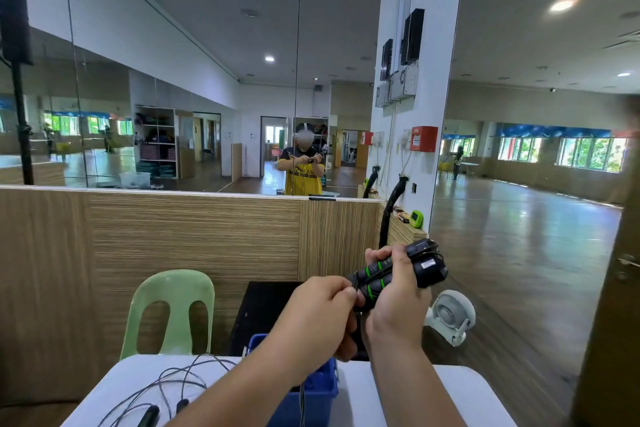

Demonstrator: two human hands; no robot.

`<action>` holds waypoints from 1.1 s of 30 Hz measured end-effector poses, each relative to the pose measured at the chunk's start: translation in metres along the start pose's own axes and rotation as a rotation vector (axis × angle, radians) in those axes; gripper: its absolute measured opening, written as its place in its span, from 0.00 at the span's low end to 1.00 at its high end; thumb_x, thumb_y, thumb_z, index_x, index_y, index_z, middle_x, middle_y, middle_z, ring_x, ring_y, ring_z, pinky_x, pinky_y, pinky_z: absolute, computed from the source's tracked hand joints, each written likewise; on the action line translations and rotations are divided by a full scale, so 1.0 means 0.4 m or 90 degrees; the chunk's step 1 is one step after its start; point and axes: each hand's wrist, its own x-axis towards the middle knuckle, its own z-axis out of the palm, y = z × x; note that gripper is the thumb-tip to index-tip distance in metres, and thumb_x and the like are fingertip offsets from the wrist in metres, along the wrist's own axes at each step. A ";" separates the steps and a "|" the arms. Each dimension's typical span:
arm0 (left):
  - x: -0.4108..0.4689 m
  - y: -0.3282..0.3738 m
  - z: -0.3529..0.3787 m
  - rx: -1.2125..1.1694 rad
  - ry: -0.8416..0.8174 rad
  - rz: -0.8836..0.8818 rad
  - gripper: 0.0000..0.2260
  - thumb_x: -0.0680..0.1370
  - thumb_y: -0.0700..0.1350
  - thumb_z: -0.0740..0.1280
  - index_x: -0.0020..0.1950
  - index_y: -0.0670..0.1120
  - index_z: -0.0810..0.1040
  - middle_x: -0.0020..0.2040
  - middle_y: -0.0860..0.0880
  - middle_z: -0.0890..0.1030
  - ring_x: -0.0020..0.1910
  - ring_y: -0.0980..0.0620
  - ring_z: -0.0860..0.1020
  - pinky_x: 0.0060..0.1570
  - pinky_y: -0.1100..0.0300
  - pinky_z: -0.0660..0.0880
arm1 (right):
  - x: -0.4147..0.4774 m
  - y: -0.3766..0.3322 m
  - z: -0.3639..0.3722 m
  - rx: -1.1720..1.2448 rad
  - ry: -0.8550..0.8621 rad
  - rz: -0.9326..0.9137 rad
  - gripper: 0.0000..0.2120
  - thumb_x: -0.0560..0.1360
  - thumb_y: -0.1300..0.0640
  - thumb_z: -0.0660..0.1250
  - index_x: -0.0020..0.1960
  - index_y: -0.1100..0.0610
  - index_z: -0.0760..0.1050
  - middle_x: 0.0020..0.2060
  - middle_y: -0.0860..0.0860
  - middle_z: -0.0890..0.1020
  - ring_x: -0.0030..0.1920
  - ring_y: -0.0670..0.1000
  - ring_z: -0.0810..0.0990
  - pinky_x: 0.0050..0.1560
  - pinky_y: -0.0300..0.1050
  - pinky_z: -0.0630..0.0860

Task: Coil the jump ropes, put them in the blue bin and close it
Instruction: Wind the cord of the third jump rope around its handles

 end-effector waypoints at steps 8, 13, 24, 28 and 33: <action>-0.032 -0.038 -0.011 0.113 -0.010 0.040 0.19 0.85 0.52 0.61 0.41 0.42 0.79 0.29 0.48 0.77 0.24 0.50 0.77 0.34 0.52 0.81 | -0.010 -0.008 0.024 0.081 0.002 0.029 0.07 0.82 0.56 0.66 0.55 0.59 0.73 0.36 0.49 0.80 0.46 0.52 0.83 0.52 0.45 0.79; -0.028 -0.083 -0.014 0.001 -0.135 -0.069 0.31 0.82 0.66 0.58 0.28 0.47 0.77 0.26 0.46 0.77 0.24 0.50 0.77 0.30 0.63 0.74 | -0.034 -0.040 0.033 0.195 -0.070 0.122 0.06 0.82 0.53 0.66 0.50 0.55 0.74 0.40 0.50 0.79 0.48 0.53 0.82 0.61 0.50 0.78; 0.052 -0.154 -0.068 -0.056 -0.282 0.053 0.17 0.76 0.57 0.69 0.37 0.45 0.72 0.30 0.51 0.68 0.30 0.55 0.68 0.42 0.50 0.80 | -0.076 -0.072 0.044 0.279 -0.151 0.307 0.16 0.76 0.45 0.68 0.52 0.58 0.74 0.41 0.55 0.80 0.53 0.61 0.86 0.65 0.59 0.77; 0.094 -0.138 -0.116 0.174 -0.320 0.022 0.05 0.76 0.45 0.69 0.40 0.47 0.79 0.34 0.53 0.75 0.34 0.57 0.74 0.47 0.57 0.78 | -0.086 -0.078 0.015 0.221 -0.165 0.385 0.16 0.77 0.44 0.68 0.52 0.57 0.76 0.41 0.56 0.82 0.63 0.63 0.82 0.72 0.60 0.70; 0.138 -0.091 -0.158 0.446 -0.324 0.033 0.06 0.80 0.42 0.66 0.51 0.42 0.82 0.45 0.46 0.84 0.42 0.54 0.78 0.39 0.70 0.72 | -0.089 -0.070 -0.014 0.136 -0.243 0.420 0.17 0.76 0.45 0.69 0.51 0.60 0.76 0.42 0.59 0.82 0.63 0.65 0.82 0.72 0.61 0.69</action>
